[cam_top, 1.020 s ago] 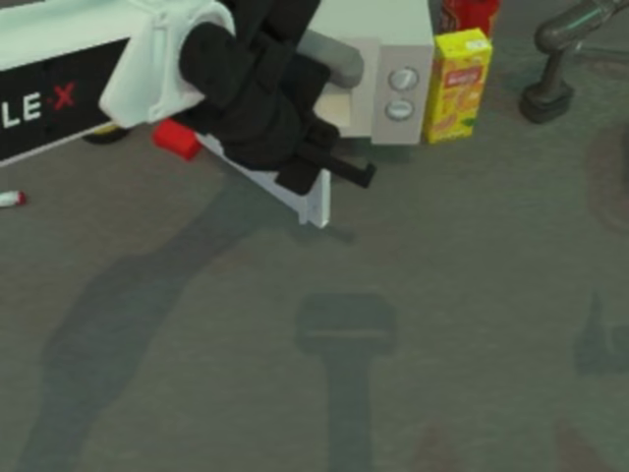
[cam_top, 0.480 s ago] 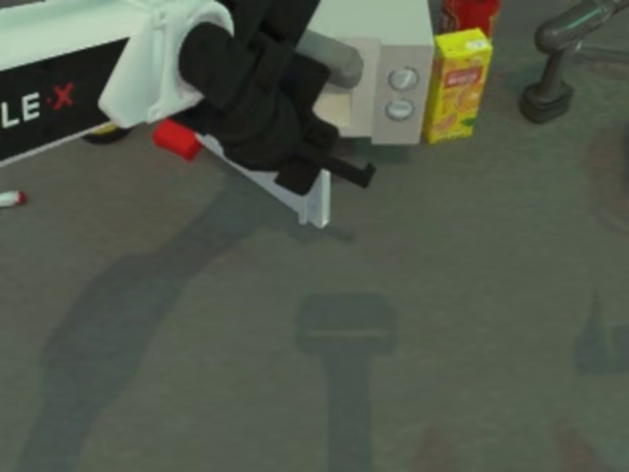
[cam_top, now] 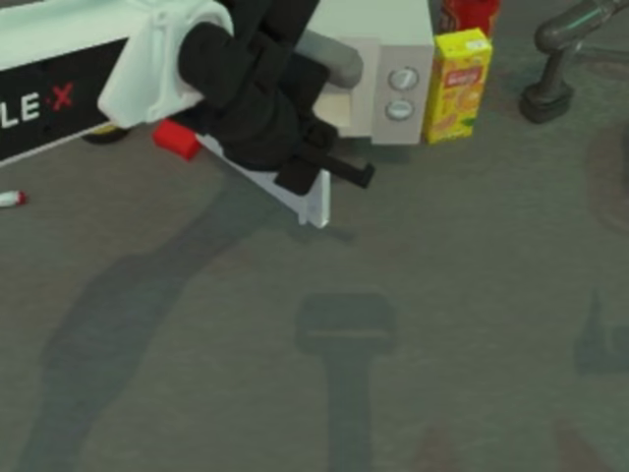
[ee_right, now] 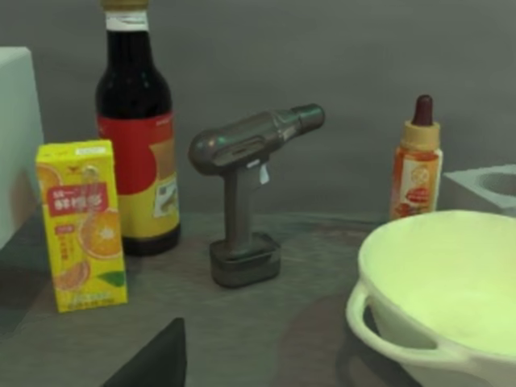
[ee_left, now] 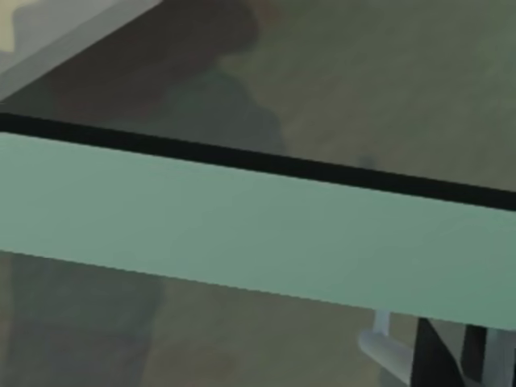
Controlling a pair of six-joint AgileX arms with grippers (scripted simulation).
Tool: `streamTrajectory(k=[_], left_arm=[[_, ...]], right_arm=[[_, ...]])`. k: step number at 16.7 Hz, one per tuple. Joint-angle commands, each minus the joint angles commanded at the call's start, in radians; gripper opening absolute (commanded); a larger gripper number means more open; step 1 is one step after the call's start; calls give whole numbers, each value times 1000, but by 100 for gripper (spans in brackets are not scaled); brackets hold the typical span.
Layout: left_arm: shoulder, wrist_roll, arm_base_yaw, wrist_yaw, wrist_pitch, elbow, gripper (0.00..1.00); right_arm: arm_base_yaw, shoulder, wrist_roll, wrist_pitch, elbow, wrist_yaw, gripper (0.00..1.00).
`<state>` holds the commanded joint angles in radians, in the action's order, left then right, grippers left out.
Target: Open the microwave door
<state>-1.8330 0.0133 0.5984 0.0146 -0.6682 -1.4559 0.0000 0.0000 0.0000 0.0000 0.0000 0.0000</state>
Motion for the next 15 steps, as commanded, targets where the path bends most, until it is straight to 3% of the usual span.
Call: streamTrajectory(k=[7, 15], left_arm=[[65, 141, -51, 73, 8, 73, 0], [67, 145, -53, 76, 8, 76, 0]], right_arm=[[0, 0, 0, 0, 0, 0, 100], [0, 0, 0, 0, 0, 0, 100]])
